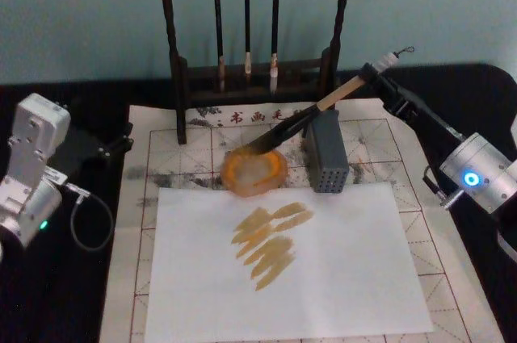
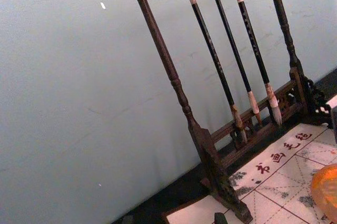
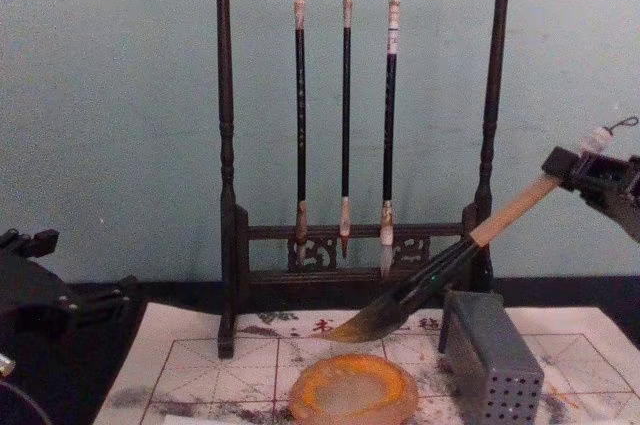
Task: Pick up the brush from the inkstone, write on the paper, then place the brush back to its original position.
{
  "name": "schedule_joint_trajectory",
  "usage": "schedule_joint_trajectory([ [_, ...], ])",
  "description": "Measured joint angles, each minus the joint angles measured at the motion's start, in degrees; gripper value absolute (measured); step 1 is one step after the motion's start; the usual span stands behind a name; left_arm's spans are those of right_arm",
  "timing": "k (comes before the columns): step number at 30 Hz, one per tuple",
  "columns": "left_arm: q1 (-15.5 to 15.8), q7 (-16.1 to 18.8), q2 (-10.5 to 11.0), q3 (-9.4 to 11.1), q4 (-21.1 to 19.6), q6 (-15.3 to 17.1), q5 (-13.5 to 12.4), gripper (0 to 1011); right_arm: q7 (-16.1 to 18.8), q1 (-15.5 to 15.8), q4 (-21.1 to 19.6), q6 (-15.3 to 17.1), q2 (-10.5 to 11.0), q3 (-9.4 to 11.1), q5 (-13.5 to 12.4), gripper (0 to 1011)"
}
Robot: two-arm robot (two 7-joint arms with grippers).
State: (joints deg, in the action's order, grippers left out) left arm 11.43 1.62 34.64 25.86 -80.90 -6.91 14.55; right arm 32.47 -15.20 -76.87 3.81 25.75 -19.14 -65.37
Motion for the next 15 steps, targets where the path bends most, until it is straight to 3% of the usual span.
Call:
schedule_joint_trajectory([
  [15, 0.0, 0.0, 0.0, 0.0, 0.0, 0.0, 0.0, 1001, 0.85, -3.67, 7.61, -0.35, -1.57, -2.42, -1.33, 174],
])
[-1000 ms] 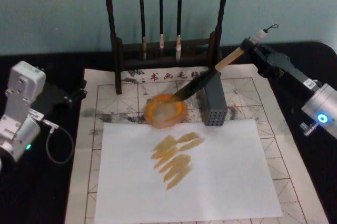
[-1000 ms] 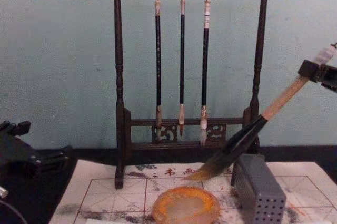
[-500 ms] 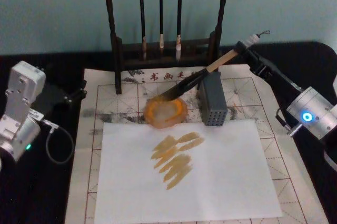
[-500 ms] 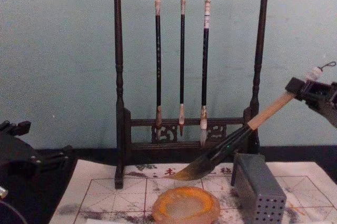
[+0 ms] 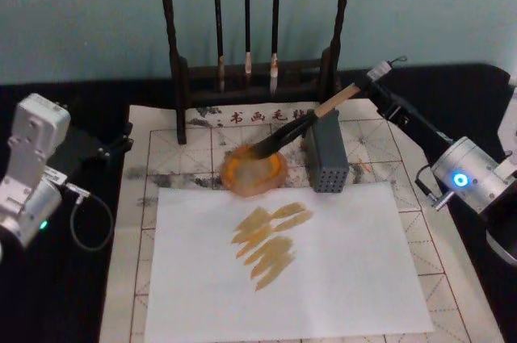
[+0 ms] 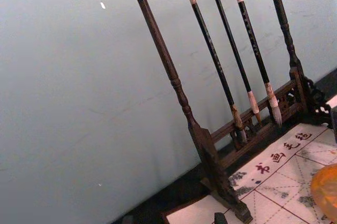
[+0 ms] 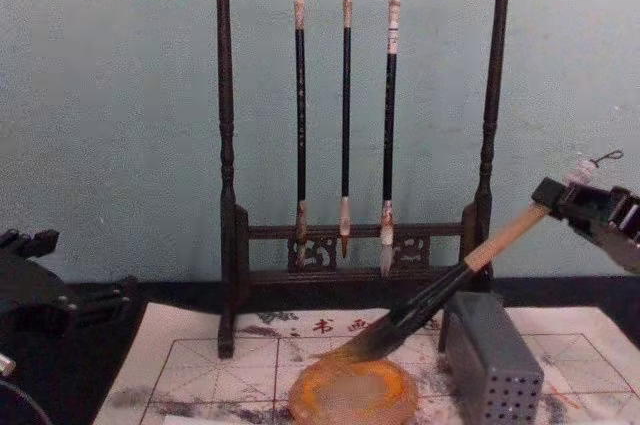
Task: Pick up the brush from the inkstone, write on the paper, then place the brush back to its original position.
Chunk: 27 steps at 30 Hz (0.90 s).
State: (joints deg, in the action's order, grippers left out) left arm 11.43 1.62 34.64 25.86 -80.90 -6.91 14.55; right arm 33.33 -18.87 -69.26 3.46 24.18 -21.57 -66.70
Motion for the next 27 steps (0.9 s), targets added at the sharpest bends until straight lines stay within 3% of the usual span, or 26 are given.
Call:
schedule_joint_trajectory([
  [27, 0.0, 0.0, 0.0, 0.0, 0.0, 0.0, 0.0, 1001, 1.93, -4.25, 8.91, 2.26, -2.39, -2.13, -0.24, 173],
])
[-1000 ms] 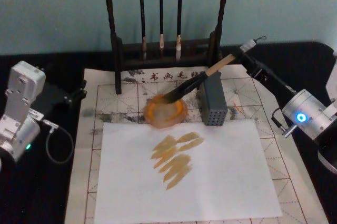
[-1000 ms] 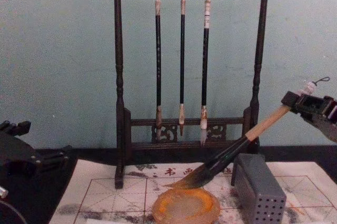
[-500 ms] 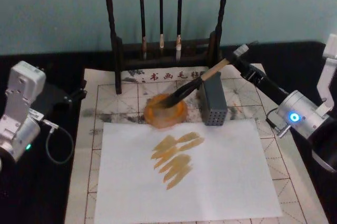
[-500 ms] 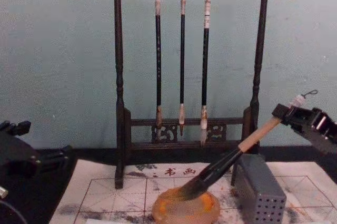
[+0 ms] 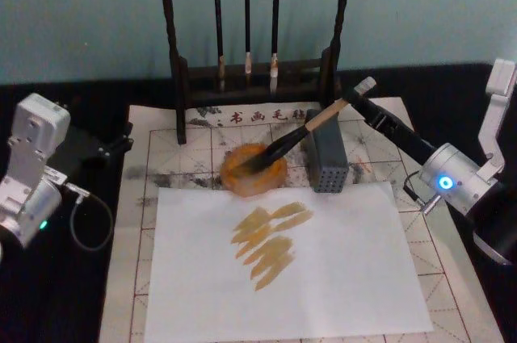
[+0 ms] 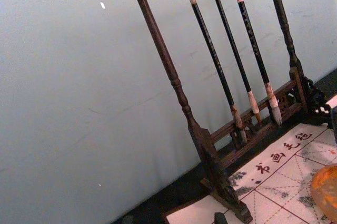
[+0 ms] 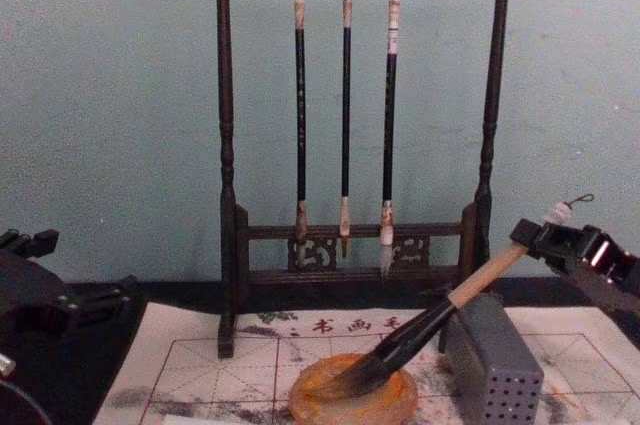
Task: Pick up the brush from the inkstone, write on the paper, then place the brush back to its original position.
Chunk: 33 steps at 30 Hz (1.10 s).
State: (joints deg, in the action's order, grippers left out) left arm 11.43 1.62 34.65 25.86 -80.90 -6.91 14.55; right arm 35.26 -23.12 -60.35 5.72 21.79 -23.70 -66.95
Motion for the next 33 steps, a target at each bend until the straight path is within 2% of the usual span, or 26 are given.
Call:
schedule_joint_trajectory([
  [33, 0.0, 0.0, 0.0, 0.0, 0.0, 0.0, 0.0, 1001, -0.33, 0.01, 0.83, 0.64, -0.17, 0.25, 0.11, 174],
])
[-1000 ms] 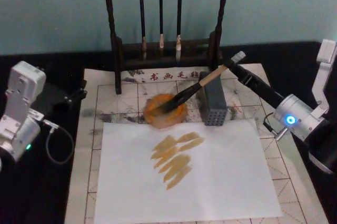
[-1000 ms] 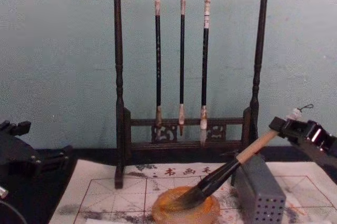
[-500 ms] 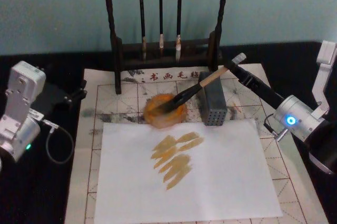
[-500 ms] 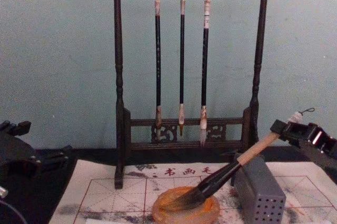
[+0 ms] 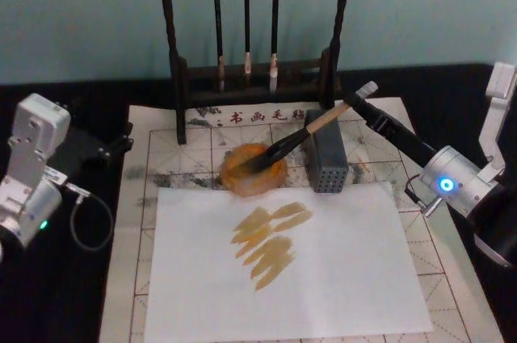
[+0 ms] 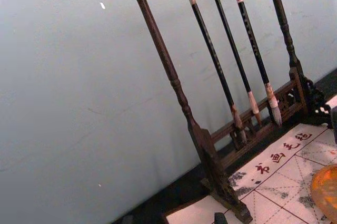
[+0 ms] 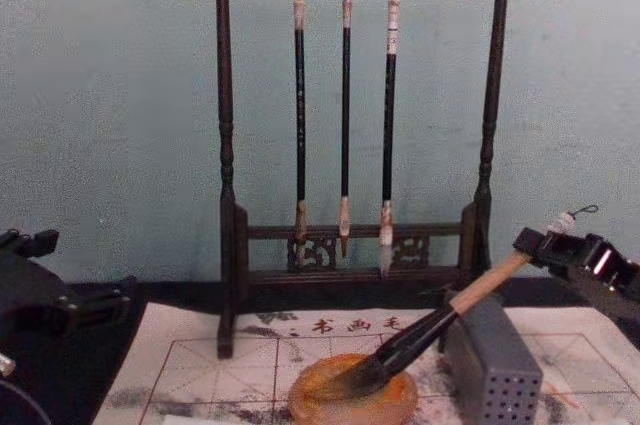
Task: Pick up the brush from the inkstone, write on the paper, then place the brush back to its original position.
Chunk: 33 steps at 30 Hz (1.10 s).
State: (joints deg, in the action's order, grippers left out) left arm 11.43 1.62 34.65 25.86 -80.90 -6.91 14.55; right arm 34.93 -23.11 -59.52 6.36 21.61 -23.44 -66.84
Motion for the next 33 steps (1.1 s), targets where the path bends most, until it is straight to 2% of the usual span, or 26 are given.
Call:
schedule_joint_trajectory([
  [13, 0.0, 0.0, 0.0, 0.0, 0.0, 0.0, 0.0, 1001, -0.05, 0.02, -0.05, -0.02, 0.0, -0.01, 0.04, 175],
  [17, 0.0, 0.0, 0.0, 0.0, 0.0, 0.0, 0.0, 1001, -0.05, 0.02, -0.05, -0.01, 0.0, -0.02, 0.07, 285],
  [20, 0.0, 0.0, 0.0, 0.0, 0.0, 0.0, 0.0, 1001, -0.05, 0.02, -0.05, -0.01, 0.0, -0.02, 0.07, 424],
  [21, 0.0, 0.0, 0.0, 0.0, 0.0, 0.0, 0.0, 1001, -0.04, 0.02, -0.05, -0.01, 0.0, -0.02, 0.06, 424],
  [33, 0.0, 0.0, 0.0, 0.0, 0.0, 0.0, 0.0, 1001, 0.01, 0.01, -0.05, -0.04, 0.0, 0.0, 0.05, 784],
])
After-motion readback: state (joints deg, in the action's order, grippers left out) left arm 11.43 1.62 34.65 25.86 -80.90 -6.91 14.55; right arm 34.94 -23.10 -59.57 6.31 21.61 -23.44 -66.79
